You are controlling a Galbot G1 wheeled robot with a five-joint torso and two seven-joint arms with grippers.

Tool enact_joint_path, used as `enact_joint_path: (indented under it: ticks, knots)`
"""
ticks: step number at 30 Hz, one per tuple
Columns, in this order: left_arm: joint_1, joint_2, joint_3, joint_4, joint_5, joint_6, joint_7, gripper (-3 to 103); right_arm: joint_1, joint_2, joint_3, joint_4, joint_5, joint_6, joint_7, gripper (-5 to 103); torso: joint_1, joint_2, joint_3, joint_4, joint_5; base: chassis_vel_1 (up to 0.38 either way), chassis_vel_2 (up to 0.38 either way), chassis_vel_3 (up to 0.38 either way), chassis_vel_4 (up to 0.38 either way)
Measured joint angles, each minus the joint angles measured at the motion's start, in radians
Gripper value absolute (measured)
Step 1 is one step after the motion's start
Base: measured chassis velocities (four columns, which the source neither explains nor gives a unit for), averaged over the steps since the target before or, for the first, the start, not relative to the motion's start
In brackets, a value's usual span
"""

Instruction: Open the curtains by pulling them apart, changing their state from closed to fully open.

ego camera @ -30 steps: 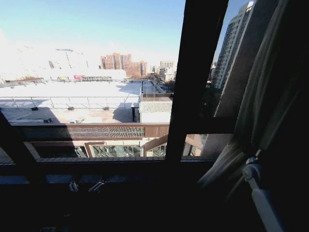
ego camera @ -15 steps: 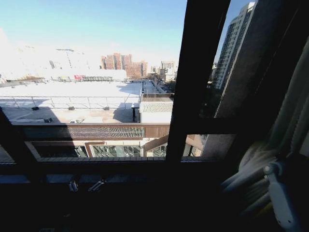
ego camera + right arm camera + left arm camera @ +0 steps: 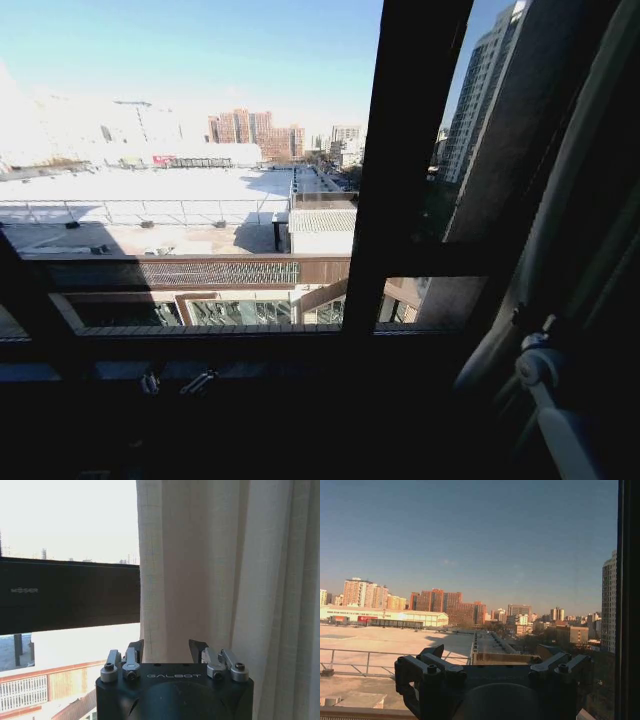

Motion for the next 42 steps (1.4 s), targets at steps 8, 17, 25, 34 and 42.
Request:
enact_joint_path:
  ticks: [8,17,25,34,42]
  knots:
    - [-0.021,0.004,0.004,0.0,-0.007,0.011,-0.012,100,-0.235,0.048,-0.074,0.317,-0.015,-0.005,-0.056,81,0.0,0.0,0.0,0.0002,-0.0002,0.0,0.0,0.0,0.0]
    - [-0.032,0.017,0.005,0.0,-0.025,0.029,-0.021,100,-0.346,0.118,-0.084,0.385,-0.145,0.059,-0.104,100,0.0,0.0,0.0,0.0001,0.0001,0.0,0.0,0.0,0.0]
    - [-0.016,0.016,0.008,0.0,-0.024,0.042,-0.016,100,-0.351,0.15,-0.097,0.41,-0.192,0.095,-0.109,100,0.0,0.0,0.0,0.0002,0.0002,0.021,0.017,-0.03,-0.016]
    - [-0.005,0.026,0.001,0.0,-0.023,0.047,-0.013,100,-0.355,0.151,-0.089,0.428,-0.189,0.096,-0.112,100,0.0,0.0,0.0,0.0001,0.0003,0.17,0.157,-0.158,-0.17]
    - [0.01,0.023,-0.003,0.0,-0.016,0.031,-0.007,100,-0.366,0.158,-0.089,0.434,-0.193,0.095,-0.113,100,0.0,0.0,0.0,0.0003,0.0001,0.286,0.289,-0.286,-0.278]
